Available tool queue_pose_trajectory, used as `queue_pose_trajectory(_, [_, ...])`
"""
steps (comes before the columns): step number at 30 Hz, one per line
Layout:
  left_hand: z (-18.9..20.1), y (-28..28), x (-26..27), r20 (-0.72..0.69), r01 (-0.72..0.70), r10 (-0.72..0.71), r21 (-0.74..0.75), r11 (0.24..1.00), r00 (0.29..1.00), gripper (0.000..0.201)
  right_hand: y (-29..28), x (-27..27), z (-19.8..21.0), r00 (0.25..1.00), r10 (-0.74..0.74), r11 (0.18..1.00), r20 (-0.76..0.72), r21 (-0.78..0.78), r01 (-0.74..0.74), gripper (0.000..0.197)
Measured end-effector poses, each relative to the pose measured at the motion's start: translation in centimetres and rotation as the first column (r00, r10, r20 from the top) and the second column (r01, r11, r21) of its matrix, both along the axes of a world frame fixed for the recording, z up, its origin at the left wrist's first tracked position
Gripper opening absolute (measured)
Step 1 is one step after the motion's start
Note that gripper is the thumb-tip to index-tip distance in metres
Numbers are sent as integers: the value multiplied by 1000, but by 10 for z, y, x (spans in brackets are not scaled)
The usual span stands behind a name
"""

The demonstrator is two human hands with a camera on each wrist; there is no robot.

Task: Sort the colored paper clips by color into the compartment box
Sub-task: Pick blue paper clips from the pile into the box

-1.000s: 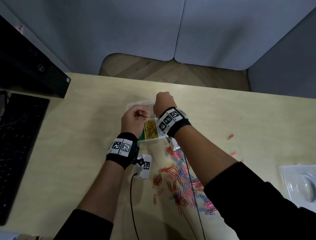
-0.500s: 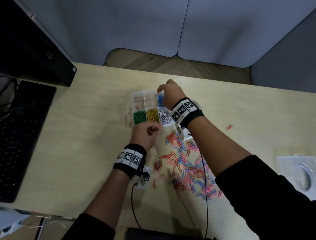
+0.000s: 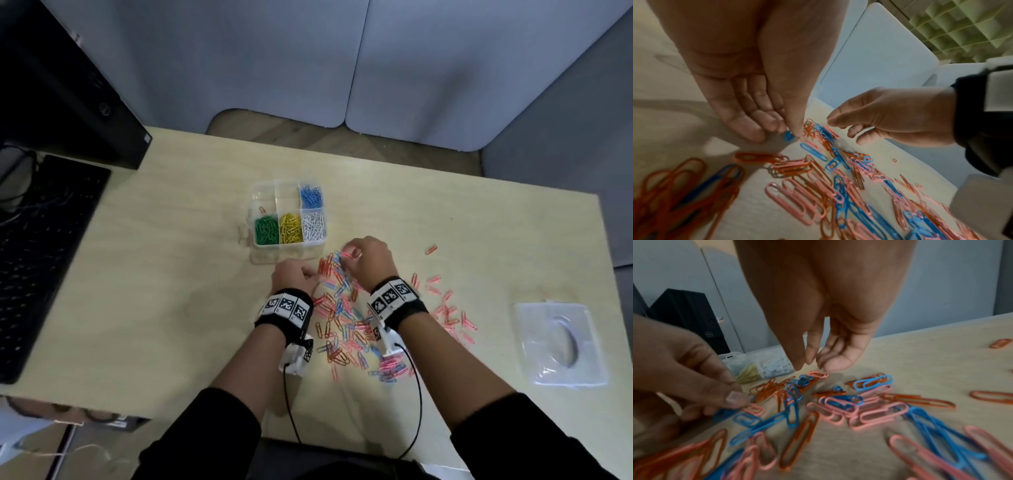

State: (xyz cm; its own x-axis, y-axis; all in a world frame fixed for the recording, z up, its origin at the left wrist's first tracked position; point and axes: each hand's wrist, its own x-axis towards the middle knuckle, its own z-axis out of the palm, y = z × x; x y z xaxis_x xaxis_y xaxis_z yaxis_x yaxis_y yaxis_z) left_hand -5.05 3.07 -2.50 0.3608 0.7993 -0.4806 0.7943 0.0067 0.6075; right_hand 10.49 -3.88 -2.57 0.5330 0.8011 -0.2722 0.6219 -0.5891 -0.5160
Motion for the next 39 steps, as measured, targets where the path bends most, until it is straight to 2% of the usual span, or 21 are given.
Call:
queue_pose_trajectory(2, [4, -3, 1, -26, -10, 10, 6, 1000, 1000, 5, 4, -4, -6, 1000, 23, 1000, 19, -4, -23, 11])
queue_pose_trajectory(4, [7, -6, 1, -36, -4, 5, 23, 1000, 999, 8, 4, -7, -10, 998, 51, 998, 30, -31, -51, 5])
queue_pose_trajectory(8, [9, -6, -5, 31, 1, -3, 52, 999, 1000, 13, 0, -3, -9, 997, 81, 996, 3, -24, -81, 11])
queue_pose_trajectory(12, [5, -4, -14, 84, -17, 13, 46, 999, 996, 22, -12, 11, -4, 993, -58, 998, -99, -12, 57, 6])
queue_pose_trajectory(14, [4, -5, -15, 87, -8, 7, 11, 1000, 996, 23, -18, 15, -3, 992, -64, 997, -111, -48, 59, 16])
queue_pose_trajectory(17, [2, -5, -12, 78, 76, -74, -20, 997, 994, 21, -16, 15, 0, 991, -32, 997, -130, -73, 22, 30])
queue_pose_trajectory(22, [0, -13, -10, 57, 259, -261, 34, 965, 964, 11, -13, 16, 4, 986, -46, 997, -158, -62, 37, 30])
queue_pose_trajectory(24, [-4, -14, -9, 36, 307, -311, 84, 948, 950, 8, -20, 17, 6, 968, -88, 996, -237, -31, 83, 32])
queue_pose_trajectory(28, [-11, -12, -4, 47, 353, -361, 120, 928, 931, 21, -33, 19, 2, 896, -194, 978, -399, -10, 207, 21])
queue_pose_trajectory(32, [-12, -5, 1, 36, 416, -428, 174, 892, 903, 23, -40, 21, 4, 839, -244, 966, -487, -50, 252, 11])
queue_pose_trajectory(34, [-15, -3, 0, 59, 425, -437, 147, 893, 898, 20, -43, 22, 9, 803, -246, 965, -542, -59, 255, 10])
queue_pose_trajectory(36, [-17, -3, -3, 94, 419, -429, 111, 901, 898, 16, -46, 24, 9, 801, -259, 959, -539, -48, 278, 11])
queue_pose_trajectory(39, [-16, -3, -10, 211, 334, -343, 78, 940, 915, 16, -48, 28, 6, 884, -241, 968, -400, -30, 250, 14])
